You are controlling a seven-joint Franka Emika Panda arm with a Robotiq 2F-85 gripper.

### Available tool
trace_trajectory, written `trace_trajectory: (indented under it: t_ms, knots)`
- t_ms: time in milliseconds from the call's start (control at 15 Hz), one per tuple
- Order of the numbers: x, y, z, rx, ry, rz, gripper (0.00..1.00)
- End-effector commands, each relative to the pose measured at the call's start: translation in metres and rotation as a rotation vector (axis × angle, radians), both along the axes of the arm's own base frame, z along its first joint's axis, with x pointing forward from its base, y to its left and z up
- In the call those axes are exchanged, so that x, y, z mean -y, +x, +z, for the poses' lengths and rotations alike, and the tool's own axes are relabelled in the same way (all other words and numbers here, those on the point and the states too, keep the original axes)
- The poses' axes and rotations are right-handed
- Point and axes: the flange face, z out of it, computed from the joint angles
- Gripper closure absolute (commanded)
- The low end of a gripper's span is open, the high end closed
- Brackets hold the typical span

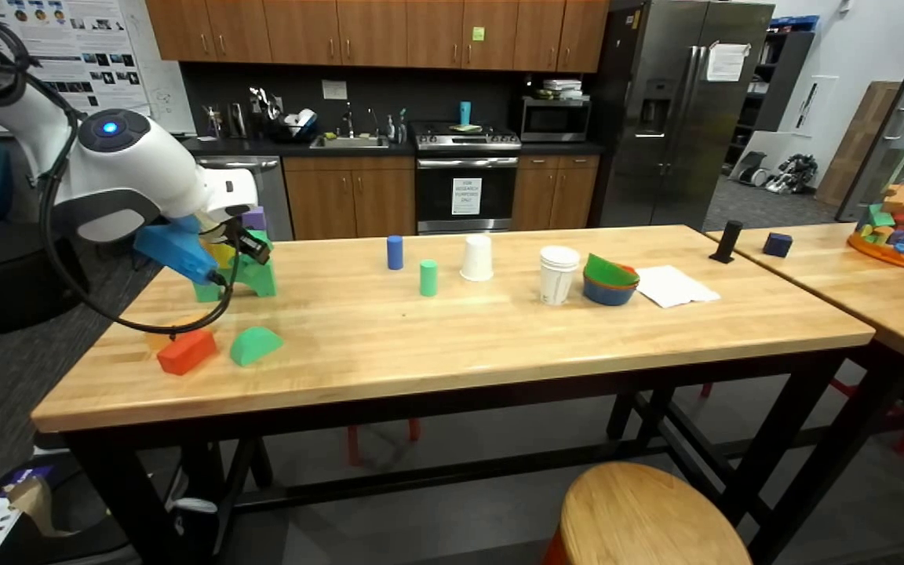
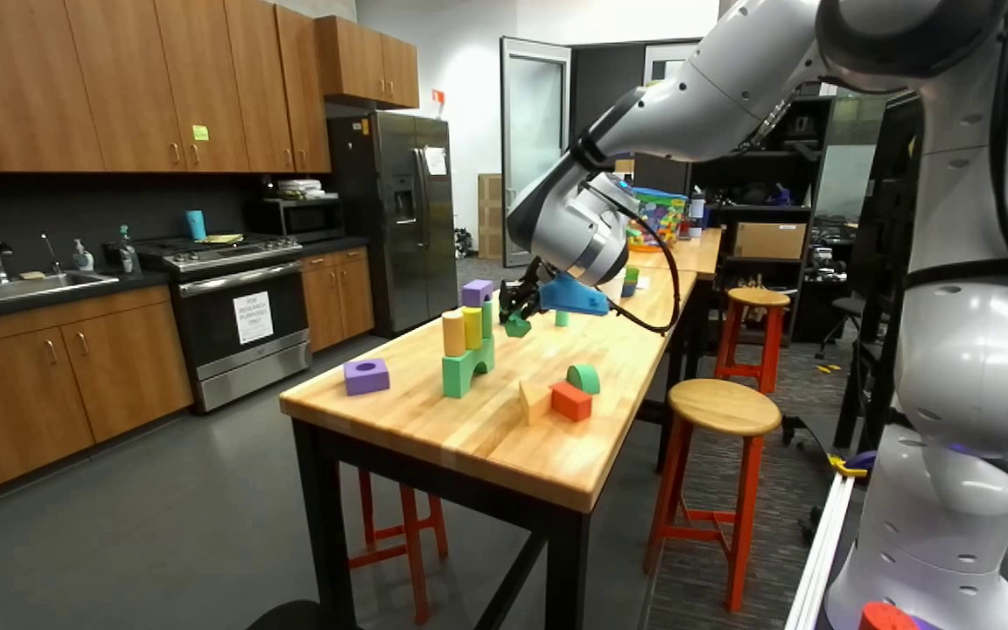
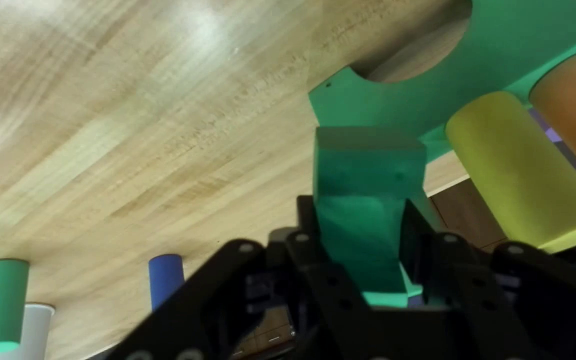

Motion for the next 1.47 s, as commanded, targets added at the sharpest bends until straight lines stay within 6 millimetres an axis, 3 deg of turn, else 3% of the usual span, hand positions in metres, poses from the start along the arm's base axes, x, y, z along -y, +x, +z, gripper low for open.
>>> trace_trajectory:
  t_ms: [0, 200, 533, 733, 1000, 1400]
  knots:
    - [0.014, -0.008, -0.008, -0.016, -0.078, 0.025, 0.85]
    - [0.02, -0.01, 0.008, 0.027, -0.101, 0.007, 0.85]
    - [0.012, -0.002, 0.059, 0.177, -0.086, -0.108, 0.85]
    - [0.012, -0.002, 0.072, 0.212, -0.104, -0.115, 0.85]
    - [0.029, -0.007, 0.058, 0.193, -0.167, -0.108, 0.85]
    - [0.082, -0.039, 0.037, 0.145, -0.222, -0.192, 0.85]
